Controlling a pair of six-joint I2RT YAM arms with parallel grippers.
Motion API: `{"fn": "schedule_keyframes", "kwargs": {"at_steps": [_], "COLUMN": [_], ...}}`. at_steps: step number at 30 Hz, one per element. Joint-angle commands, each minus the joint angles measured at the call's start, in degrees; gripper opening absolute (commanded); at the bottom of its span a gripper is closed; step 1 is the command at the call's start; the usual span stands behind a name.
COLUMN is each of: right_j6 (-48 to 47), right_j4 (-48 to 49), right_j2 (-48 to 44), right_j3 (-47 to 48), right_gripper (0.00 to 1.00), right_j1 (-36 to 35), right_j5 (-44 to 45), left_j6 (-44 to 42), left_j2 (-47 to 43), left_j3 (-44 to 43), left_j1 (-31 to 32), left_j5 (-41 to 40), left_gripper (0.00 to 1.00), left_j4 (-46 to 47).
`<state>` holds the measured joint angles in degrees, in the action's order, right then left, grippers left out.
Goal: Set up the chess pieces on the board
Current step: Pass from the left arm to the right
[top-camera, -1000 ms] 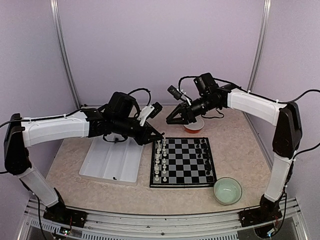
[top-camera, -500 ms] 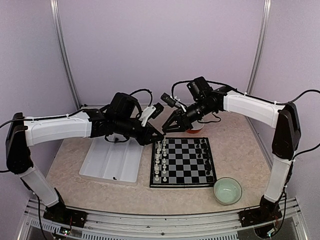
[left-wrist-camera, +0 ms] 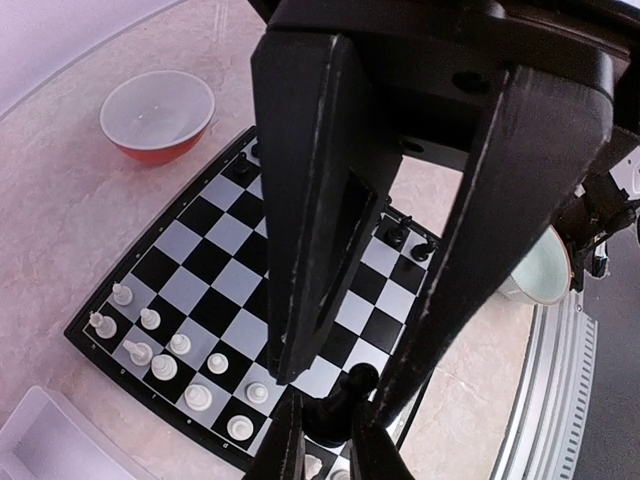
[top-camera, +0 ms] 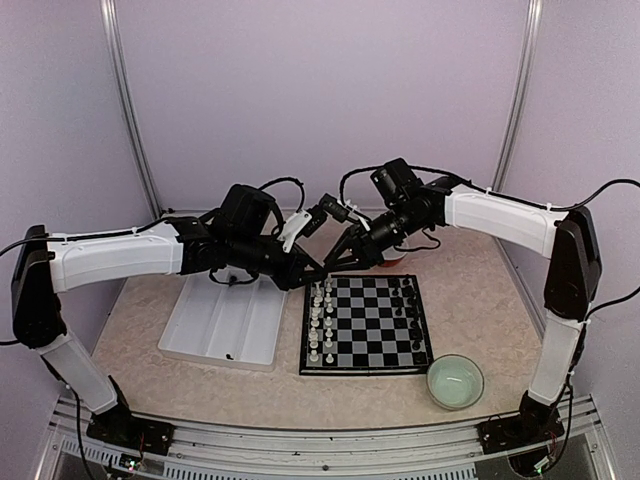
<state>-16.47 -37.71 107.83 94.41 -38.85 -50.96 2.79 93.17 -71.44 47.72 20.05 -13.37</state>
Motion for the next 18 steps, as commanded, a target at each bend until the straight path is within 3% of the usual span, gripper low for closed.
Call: {"fn": "schedule_keyframes", "kwargs": {"at_steps": [1,9,15,18], "right_j6": [-0.3,-0.3,-2.0,-3.9], "right_j4": [-0.5,-0.6,-1.0,-2.0], "right_j2": [-1.8,-1.9,-3.7,-5.8], "right_j3": [-1.7,-1.7,-2.3,-3.2], "right_gripper": [0.22,0.03,0.00,0.00], "right_j1": [-0.7,-0.7,-0.6,0.4], "right_j5": [1.3,0.6,2.3,5.9], "left_j6": [-0.1,0.3,1.1,0.1], "left_j2": [-1.8,-2.5,-3.2,-4.4], "left_j3": [-1.2,-0.7,0.5,1.2], "left_j1": [0.3,0.4,0.4,0.5], "left_j5": [-0.6,-1.1,-5.5,-6.5], "left_gripper": [0.12,0.13,0.34,0.38], "left_j4": [0.8,1.1,0.9,-0.8]}}
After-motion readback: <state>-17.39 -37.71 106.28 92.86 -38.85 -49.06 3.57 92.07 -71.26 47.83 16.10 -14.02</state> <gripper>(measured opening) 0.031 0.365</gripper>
